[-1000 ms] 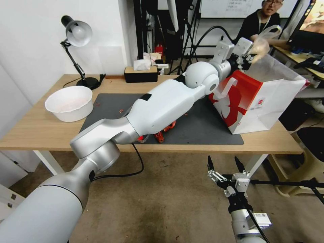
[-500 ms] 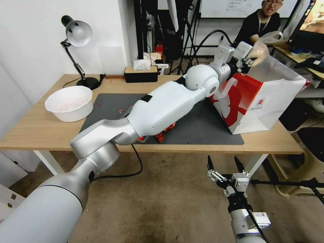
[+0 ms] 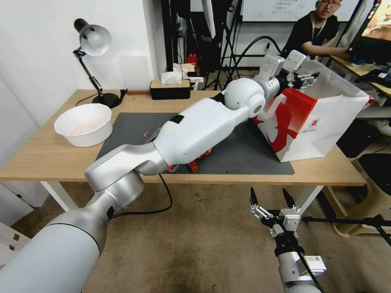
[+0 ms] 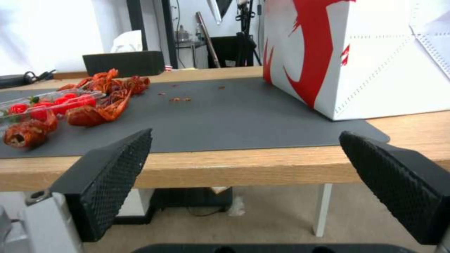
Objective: Pick up the trash from the table and place it into the takeout bag.
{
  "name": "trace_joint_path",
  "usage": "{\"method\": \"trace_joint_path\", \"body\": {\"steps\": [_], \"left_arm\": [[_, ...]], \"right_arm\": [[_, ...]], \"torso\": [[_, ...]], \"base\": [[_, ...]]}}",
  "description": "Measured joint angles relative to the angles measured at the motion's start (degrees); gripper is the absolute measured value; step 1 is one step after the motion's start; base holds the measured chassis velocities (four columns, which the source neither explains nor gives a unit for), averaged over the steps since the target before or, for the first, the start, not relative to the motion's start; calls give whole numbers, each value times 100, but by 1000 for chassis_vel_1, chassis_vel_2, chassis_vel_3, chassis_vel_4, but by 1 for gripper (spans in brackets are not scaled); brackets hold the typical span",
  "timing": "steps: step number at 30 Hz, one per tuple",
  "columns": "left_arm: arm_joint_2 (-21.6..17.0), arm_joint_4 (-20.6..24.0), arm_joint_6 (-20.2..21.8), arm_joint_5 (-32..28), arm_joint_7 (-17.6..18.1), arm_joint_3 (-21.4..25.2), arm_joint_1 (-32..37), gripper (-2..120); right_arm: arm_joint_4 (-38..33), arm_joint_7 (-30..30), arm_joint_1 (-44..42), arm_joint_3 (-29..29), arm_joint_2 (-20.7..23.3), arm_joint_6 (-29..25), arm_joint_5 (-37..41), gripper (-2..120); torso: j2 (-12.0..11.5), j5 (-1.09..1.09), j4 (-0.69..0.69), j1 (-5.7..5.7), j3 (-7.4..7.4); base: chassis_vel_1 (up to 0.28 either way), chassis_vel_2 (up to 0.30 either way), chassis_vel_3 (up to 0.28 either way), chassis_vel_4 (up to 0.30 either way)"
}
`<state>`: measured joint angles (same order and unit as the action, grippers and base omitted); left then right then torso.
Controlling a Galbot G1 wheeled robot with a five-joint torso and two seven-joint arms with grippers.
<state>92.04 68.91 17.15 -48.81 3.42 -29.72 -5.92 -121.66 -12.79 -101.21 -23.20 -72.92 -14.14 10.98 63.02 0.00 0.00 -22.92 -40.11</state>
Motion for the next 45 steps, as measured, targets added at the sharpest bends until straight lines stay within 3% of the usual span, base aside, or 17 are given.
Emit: {"method": "trace_joint_path", "body": {"steps": [3, 12, 24, 32, 38, 45], "left_arm": [[0, 18, -2, 3, 1, 0, 0, 99], [-70, 204, 12, 13, 91, 194, 116, 100], [-1058, 1158, 39, 186, 184, 653, 845, 100], [-1659, 1650, 70, 573, 257, 1211, 1808, 100], [-1917, 1873, 46, 850, 317, 1498, 2284, 100], [-2108, 2169, 37, 1057, 679, 1869, 2750, 100]], "right_arm": [[7, 1, 5, 3, -7, 0, 0, 100], [9, 2, 2, 6, -19, -2, -1, 100], [7, 4, -1, 24, -22, -3, -36, 100], [-35, 6, -28, 26, -22, -3, -64, 100], [-36, 6, -39, 27, -20, -4, -77, 100], [-36, 6, -37, 49, -26, -4, -97, 100]], "torso": [[0, 0, 0, 0, 0], [0, 0, 0, 0, 0], [1, -2, 0, 0, 0], [1, -1, 0, 1, 0], [2, -1, 0, 0, 0], [1, -1, 0, 0, 0]], "base": [[0, 0, 0, 0], [0, 0, 0, 0], [0, 0, 0, 0], [0, 0, 0, 0], [0, 0, 0, 0], [0, 0, 0, 0]]}}
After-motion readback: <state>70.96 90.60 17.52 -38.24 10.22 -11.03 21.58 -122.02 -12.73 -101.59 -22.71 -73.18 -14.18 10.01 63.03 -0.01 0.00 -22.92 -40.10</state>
